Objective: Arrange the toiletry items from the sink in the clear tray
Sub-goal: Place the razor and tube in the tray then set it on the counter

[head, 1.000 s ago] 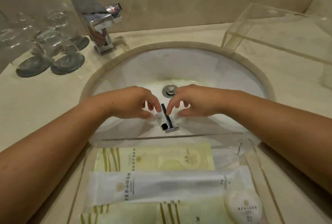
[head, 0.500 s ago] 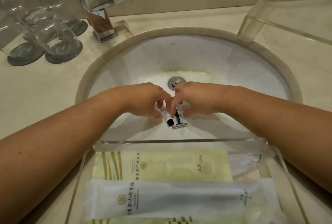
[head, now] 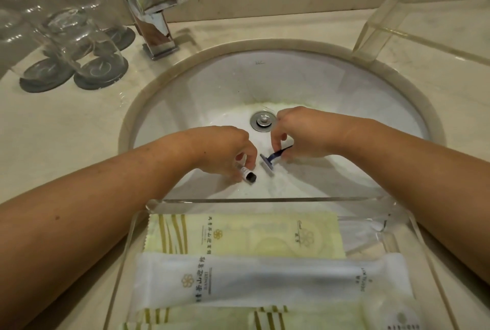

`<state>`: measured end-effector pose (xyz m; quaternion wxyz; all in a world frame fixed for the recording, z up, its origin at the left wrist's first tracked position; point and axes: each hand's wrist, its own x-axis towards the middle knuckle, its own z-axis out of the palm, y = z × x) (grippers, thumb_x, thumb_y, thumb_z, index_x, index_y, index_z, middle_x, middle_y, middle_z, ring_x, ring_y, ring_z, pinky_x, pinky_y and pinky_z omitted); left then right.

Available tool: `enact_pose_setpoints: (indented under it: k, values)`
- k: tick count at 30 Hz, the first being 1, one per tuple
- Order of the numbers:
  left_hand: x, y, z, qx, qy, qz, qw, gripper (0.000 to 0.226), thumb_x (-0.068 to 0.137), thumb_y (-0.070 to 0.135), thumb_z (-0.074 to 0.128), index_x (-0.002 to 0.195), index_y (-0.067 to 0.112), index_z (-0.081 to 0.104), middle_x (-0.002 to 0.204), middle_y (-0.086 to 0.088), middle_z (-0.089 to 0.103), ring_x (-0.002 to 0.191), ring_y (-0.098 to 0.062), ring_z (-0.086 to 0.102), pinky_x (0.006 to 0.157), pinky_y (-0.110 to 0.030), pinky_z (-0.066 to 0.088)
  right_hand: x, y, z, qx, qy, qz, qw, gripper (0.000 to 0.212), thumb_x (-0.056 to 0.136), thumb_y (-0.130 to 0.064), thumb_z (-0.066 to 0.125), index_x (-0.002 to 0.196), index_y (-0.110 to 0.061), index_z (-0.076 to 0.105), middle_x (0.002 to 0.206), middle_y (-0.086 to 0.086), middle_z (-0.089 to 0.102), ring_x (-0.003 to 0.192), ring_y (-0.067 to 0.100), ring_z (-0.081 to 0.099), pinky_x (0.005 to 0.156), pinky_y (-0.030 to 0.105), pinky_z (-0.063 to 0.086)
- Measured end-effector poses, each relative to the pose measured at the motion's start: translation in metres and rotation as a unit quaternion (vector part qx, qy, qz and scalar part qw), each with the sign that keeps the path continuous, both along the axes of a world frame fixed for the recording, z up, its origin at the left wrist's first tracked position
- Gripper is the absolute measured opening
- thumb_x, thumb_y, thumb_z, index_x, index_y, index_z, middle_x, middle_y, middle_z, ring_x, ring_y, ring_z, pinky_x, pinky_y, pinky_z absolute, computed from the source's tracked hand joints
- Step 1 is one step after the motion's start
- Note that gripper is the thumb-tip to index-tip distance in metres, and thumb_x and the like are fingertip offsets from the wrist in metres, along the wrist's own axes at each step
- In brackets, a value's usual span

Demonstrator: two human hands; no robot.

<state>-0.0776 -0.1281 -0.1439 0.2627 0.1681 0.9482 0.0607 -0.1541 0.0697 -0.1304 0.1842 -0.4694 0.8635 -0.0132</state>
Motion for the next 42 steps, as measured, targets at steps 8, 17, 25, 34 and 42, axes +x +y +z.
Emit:
enact_pose_setpoints:
  k: [8, 17, 25, 34, 42]
  values:
    - [0.024, -0.021, 0.05, 0.093, 0.153, 0.073, 0.981, 0.02, 0.089, 0.041, 0.072, 0.107, 0.033, 0.066, 0.089, 0.019, 0.062, 0.08, -0.002, 0.057, 0.069, -0.026, 0.046, 0.012, 0.013, 0.033, -0.144, 0.018, -0.088, 0.986, 0.01, 0.087, -0.032, 0.072, 0.096, -0.029, 0.073, 0.092, -0.017, 0.068, 0.083, 0.011, 0.056, 0.063, 0.021, 0.038]
    - [0.106, -0.025, 0.113, 0.239, 0.218, 0.206, 0.924, 0.016, 0.086, 0.036, 0.075, 0.101, 0.039, 0.069, 0.091, 0.018, 0.068, 0.086, -0.003, 0.064, 0.067, -0.012, 0.048, 0.063, 0.025, 0.092, -0.24, 0.034, -0.118, 0.963, 0.008, 0.086, -0.036, 0.073, 0.094, -0.036, 0.074, 0.083, -0.022, 0.067, 0.074, 0.006, 0.061, 0.063, 0.024, 0.045]
    - [0.178, -0.01, 0.139, 0.339, 0.207, 0.208, 0.894, 0.017, 0.086, 0.025, 0.078, 0.098, 0.03, 0.068, 0.097, 0.007, 0.075, 0.076, -0.01, 0.066, 0.067, -0.04, 0.057, 0.126, 0.033, 0.124, -0.308, 0.023, -0.116, 0.944, 0.008, 0.087, -0.033, 0.074, 0.094, -0.035, 0.075, 0.084, -0.02, 0.07, 0.074, 0.011, 0.063, 0.06, 0.017, 0.044]
    - [0.237, -0.001, 0.135, 0.295, 0.203, 0.2, 0.912, 0.023, 0.073, 0.049, 0.08, 0.095, 0.044, 0.074, 0.09, 0.011, 0.063, 0.078, -0.01, 0.054, 0.065, -0.016, 0.041, 0.177, 0.04, 0.132, -0.309, 0.012, -0.085, 0.947, 0.015, 0.087, -0.031, 0.072, 0.1, -0.036, 0.076, 0.086, -0.02, 0.068, 0.078, 0.008, 0.061, 0.06, 0.011, 0.04]
    - [0.266, 0.007, 0.123, 0.256, 0.183, 0.175, 0.933, 0.028, 0.079, 0.056, 0.072, 0.106, 0.052, 0.074, 0.102, 0.02, 0.067, 0.099, -0.004, 0.059, 0.076, -0.01, 0.041, 0.205, 0.04, 0.129, -0.27, 0.0, -0.058, 0.961, 0.021, 0.085, -0.027, 0.07, 0.099, -0.041, 0.076, 0.085, -0.021, 0.066, 0.079, 0.007, 0.061, 0.062, 0.014, 0.041]
